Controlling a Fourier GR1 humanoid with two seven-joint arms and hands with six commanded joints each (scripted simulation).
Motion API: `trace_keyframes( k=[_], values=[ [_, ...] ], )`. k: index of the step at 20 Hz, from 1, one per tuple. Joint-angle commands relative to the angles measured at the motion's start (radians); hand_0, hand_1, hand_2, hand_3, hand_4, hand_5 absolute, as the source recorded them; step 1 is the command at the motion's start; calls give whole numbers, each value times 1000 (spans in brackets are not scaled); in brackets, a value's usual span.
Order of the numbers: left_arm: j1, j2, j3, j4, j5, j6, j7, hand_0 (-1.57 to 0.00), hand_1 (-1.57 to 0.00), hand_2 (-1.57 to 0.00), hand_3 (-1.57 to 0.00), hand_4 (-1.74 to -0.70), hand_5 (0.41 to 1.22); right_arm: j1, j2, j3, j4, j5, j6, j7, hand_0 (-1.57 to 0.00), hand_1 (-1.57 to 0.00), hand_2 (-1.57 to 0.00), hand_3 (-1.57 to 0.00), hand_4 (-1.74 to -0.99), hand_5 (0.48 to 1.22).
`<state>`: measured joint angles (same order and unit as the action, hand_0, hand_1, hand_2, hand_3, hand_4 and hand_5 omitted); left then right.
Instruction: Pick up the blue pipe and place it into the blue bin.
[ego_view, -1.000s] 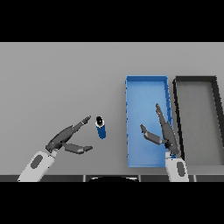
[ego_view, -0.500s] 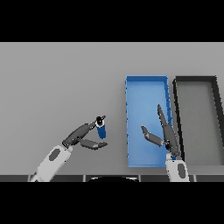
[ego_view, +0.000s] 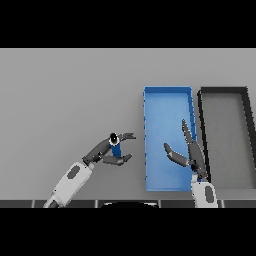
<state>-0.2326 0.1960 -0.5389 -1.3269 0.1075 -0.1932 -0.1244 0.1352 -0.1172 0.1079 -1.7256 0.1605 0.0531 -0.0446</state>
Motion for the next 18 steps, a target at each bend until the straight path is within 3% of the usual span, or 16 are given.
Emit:
trace_keyframes(
  k=[1, 4, 7, 11, 14, 18],
  values=[
    [1, -17, 7, -1, 23, -1, 12, -289, -458, -539, -486, -1342, 765, -1, 7, 8, -3, 6, -2, 0, 1, 1, 1, 1, -1199, 605],
    [12, -26, -13, -2, -2, 8, 12, -888, -999, -1035, -1009, -1526, 988, -1, 5, 4, -1, 1, 0, -11, 1, 1, 1, 1, -1195, 604],
    [11, -25, -39, 7, -20, 10, -55, -1221, -1278, -1296, -1225, -1626, 1101, -15, -1, -1, -10, 0, -3, 14, 1, 1, 1, 1, -1195, 603],
    [16, -37, -40, -25, -27, 53, -70, -1428, -1451, -1459, -1382, -1692, 1172, 1, 5, 9, -4, 5, 1, -1, 1, 1, 1, 1, -1189, 601],
    [10, -43, -27, -98, 1, 66, -80, -1498, -1510, -1513, -1436, -1716, 1196, -7, -1, -2, 3, 3, -3, -11, 1, 1, 1, 1, -1187, 605],
    [-16, -62, -42, -168, 19, 59, -40, -1541, -1546, -1547, -1469, -1731, 1211, 10, -9, 4, -9, 16, -2, -19, 1, 1, 1, 1, -1164, 602]
  ],
)
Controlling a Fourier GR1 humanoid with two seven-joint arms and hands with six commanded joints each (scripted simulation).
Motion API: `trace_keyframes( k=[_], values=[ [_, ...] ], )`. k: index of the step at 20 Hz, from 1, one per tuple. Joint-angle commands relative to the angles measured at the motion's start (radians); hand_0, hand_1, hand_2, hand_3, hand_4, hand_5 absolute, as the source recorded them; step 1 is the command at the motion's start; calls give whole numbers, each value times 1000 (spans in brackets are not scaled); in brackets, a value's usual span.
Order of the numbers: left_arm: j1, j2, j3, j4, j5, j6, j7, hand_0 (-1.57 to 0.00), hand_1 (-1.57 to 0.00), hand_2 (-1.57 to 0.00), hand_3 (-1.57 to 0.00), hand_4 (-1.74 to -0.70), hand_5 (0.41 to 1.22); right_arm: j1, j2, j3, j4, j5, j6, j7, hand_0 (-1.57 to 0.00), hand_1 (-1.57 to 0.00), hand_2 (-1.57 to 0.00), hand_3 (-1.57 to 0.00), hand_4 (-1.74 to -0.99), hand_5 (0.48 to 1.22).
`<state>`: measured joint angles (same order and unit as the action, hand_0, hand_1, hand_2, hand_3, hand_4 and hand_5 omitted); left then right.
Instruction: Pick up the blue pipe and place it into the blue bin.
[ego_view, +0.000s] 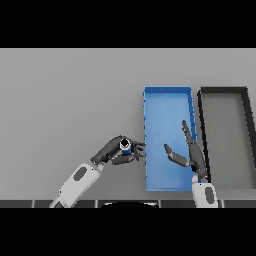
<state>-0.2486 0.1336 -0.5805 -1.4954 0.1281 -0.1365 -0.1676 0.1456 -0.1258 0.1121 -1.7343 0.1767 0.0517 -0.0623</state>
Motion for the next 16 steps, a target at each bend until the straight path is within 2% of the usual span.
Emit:
trace_keyframes(
  k=[1, 2, 6, 7, 11, 13, 14, 15, 16],
  values=[
    [-3, 7, -5, -24, -3, 1, 23, -1547, -1551, -1552, -1476, -1733, 1213, -4, -6, -13, 0, -13, 1, -1, 1, 1, 1, 1, -1157, 600],
    [-22, 7, -3, -37, -1, 3, 57, -1552, -1555, -1556, -1482, -1734, 1214, -16, -3, -12, 7, -13, 0, 11, 1, 1, 1, 1, -1149, 599],
    [-22, 6, -21, -71, -14, 5, 107, -1563, -1564, -1565, -1495, -1738, 1218, -1, -7, -6, -10, 7, -9, -19, 1, 1, 1, 1, -1133, 606],
    [-30, 2, -20, -73, -18, 10, 117, -1565, -1566, -1566, -1496, -1739, 1219, 1, -3, -10, -11, 2, -13, -5, 1, 1, 1, 1, -1128, 605],
    [-15, 16, -20, -71, -27, -1, 115, -1568, -1569, -1569, -1495, -1740, 1219, 16, 2, -12, -12, -3, -16, -6, 1, 1, 1, 1, -1178, 605],
    [-17, 14, -16, -65, -27, -4, 115, -1569, -1570, -1570, -1495, -1740, 1219, 32, 6, -8, -15, -5, -12, -25, 1, 1, 1, 1, -1176, 605],
    [-25, 4, -19, -65, -29, -1, 136, -1570, -1570, -1570, -1495, -1741, 1220, 39, 0, -12, -32, -37, 13, -58, 1, 1, 1, 1, -1186, 615],
    [-12, 16, -21, -76, -34, -4, 121, -1570, -1570, -1570, -1495, -1741, 1220, 23, -12, -27, -47, -89, 45, -66, 1, 1, 1, 1, -1196, 622],
    [-21, 14, -15, -78, -31, -2, 138, -1570, -1570, -1570, -1496, -1741, 1220, 15, -30, -42, -76, -185, 109, -66, 1, 1, 1, 1, -1195, 608]
  ],
)
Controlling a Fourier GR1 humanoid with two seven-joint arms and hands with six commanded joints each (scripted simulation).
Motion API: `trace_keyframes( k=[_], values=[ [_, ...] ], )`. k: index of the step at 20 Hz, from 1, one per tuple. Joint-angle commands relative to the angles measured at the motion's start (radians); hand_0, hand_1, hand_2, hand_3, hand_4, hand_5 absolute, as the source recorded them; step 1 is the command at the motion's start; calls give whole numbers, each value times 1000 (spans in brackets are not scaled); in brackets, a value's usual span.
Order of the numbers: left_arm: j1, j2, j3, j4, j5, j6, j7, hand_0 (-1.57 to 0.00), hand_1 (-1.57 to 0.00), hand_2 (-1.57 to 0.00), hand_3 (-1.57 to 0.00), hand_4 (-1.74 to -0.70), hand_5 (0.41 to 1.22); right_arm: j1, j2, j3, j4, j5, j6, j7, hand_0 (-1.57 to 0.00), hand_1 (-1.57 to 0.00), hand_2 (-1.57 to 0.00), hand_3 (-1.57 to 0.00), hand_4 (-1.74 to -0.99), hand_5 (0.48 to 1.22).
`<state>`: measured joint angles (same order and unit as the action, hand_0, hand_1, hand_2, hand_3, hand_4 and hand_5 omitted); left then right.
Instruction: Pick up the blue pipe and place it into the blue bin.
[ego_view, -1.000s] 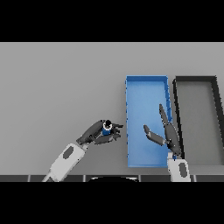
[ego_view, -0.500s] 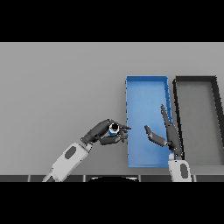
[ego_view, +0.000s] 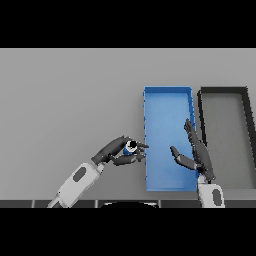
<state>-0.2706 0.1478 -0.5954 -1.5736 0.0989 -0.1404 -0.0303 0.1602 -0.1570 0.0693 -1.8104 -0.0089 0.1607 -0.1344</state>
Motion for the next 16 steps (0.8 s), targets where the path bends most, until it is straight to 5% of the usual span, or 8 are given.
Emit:
trace_keyframes(
  k=[1, 6, 9, 16],
  values=[
    [-5, -11, -6, 1, -2, 2, 14, -1570, -1570, -1570, -1497, -1741, 1220, -14, -20, 4, -23, -58, 55, 21, 1, 1, 1, 1, -1212, 589],
    [-1, 0, -1, -2, -3, -13, 1, -1571, -1571, -1571, -1491, -1741, 1221, -109, -174, 41, -184, -274, 224, 211, 1, 1, 1, 1, -1314, 500],
    [-9, 1, 6, 1, -13, -10, -2, -1571, -1571, -1571, -1487, -1741, 1221, -192, -208, 94, -225, -319, 260, 310, 1, 1, 1, 1, -1306, 502],
    [-16, -19, 9, 13, -11, -27, -6, -1571, -1571, -1571, -1488, -1741, 1221, -399, -165, 228, -168, -282, 330, 414, 1, 1, 1, 1, -1253, 529]
  ],
)
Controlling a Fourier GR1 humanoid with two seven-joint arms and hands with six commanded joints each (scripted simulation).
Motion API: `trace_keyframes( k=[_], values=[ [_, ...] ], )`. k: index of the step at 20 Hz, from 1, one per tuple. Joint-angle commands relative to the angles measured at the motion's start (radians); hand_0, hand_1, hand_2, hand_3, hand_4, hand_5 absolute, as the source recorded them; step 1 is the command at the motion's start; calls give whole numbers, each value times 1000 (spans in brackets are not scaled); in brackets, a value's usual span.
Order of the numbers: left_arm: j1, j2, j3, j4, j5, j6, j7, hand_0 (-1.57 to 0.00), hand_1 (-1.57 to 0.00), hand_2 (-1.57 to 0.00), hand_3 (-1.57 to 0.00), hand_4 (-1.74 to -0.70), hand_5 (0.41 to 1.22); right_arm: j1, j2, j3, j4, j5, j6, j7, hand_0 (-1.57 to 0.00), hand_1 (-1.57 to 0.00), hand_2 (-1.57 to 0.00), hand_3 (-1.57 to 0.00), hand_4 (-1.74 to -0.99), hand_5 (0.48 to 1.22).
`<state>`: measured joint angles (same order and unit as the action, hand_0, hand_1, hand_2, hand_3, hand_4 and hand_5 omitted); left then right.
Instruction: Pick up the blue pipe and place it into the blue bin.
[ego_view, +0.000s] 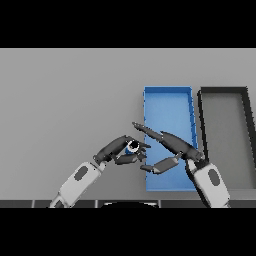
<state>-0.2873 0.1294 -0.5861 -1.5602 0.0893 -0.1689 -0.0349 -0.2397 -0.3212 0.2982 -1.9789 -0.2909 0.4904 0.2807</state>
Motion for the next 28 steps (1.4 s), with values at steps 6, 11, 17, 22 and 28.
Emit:
trace_keyframes(
  k=[6, 11, 17, 22, 28],
  values=[
    [8, 15, -1, -16, 7, -33, -6, -1571, -1571, -1571, -1538, -1741, 1221, -134, 83, 73, 70, 19, 8, 73, 1, 1, 1, 1, -1222, 519],
    [2, 27, 1, -12, -21, -36, -9, -1394, -1326, -1320, -1288, -1737, 1221, -229, 135, 91, 151, 9, 38, 90, -181, -225, -237, -161, -1294, 509],
    [-2, 24, -5, -3, -83, -36, 61, -1063, -1017, -969, -939, -1607, 1221, -274, 173, 118, 208, -65, 84, 116, -1134, -1124, -1145, -957, -1562, 666],
    [14, -10, 31, -5, -4, -44, -11, -1404, -1390, -1310, -1364, -1697, 1221, -266, 187, 120, 225, -30, 83, 46, -1428, -1425, -1431, -1370, -1441, 1019],
    [7, 4, 38, -12, -8, -47, -3, -1435, -1354, -1221, -1333, -1648, 1221, -243, 185, 115, 205, -8, 78, 4, -1533, -1533, -1534, -1518, -1480, 1168]
  ],
)
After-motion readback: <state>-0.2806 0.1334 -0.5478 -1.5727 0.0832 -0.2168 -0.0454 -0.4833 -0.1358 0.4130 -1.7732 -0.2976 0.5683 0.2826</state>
